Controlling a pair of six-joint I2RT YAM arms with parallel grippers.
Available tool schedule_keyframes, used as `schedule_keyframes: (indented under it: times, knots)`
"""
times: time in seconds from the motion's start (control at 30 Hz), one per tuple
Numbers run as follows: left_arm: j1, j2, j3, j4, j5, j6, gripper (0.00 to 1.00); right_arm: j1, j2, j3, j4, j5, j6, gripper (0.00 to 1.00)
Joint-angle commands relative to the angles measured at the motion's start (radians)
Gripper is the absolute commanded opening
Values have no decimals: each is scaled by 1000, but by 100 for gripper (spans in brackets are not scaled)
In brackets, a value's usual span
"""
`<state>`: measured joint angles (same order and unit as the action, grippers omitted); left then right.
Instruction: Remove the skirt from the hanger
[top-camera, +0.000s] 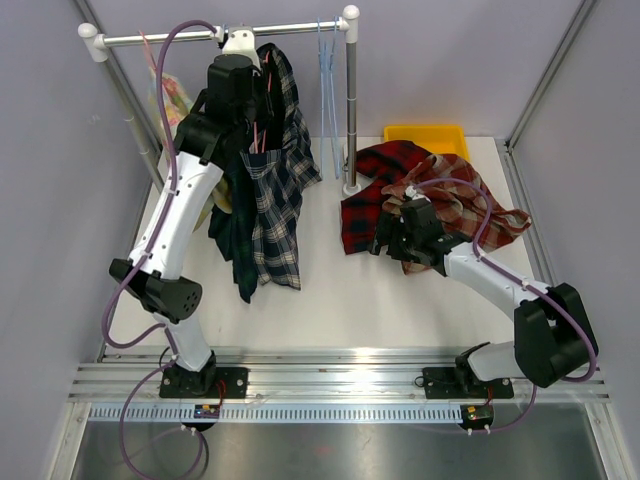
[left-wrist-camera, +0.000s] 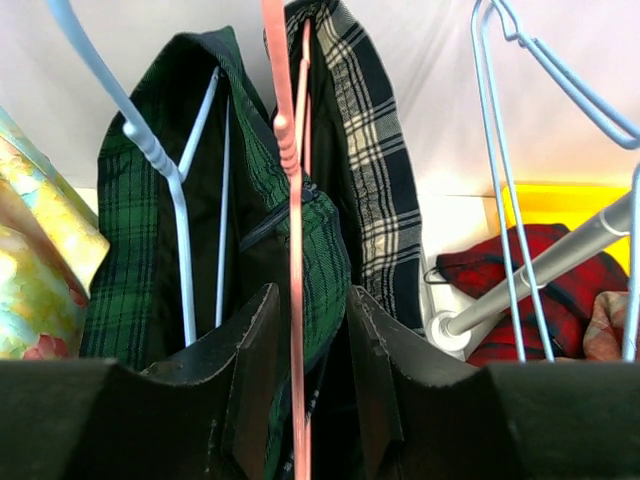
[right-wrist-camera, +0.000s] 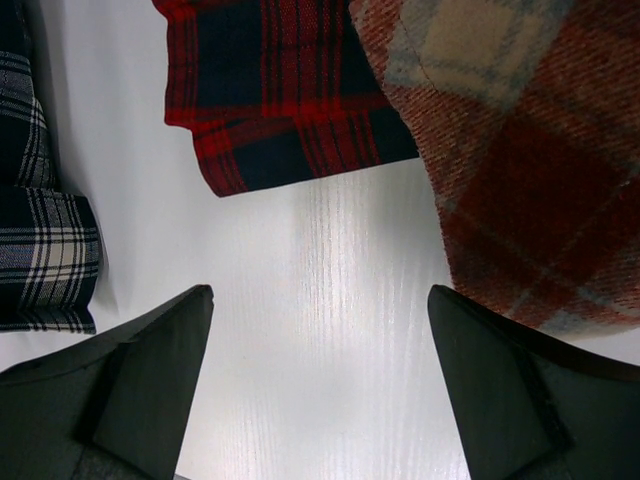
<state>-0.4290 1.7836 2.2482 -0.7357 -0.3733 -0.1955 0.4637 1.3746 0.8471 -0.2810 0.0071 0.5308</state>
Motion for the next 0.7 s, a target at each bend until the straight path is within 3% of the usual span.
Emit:
schedule_keyframes:
  times: [0.0, 0.13, 0.17, 0.27, 0.37, 0.47, 0.67]
  knots:
    - [12, 13, -2, 58, 22, -5, 35, 9, 6, 12, 37, 19, -18, 96]
    - [16, 23, 1, 62, 28, -10, 32, 9, 15, 12, 37, 22, -20, 96]
    - [18, 26, 2, 62, 30, -10, 25, 9, 17, 10, 39, 22, -22, 96]
    - [19, 28, 2, 62, 36, -12, 18, 9, 23, 9, 42, 24, -25, 96]
    - [21, 25, 2, 61, 30, -10, 17, 9, 21, 9, 37, 28, -28, 95]
    - [22, 25, 4, 62, 27, -12, 0, 9, 15, 13, 36, 34, -31, 95]
    - [22, 13, 10, 64, 30, -8, 0, 10, -26, 38, 32, 8, -40, 95]
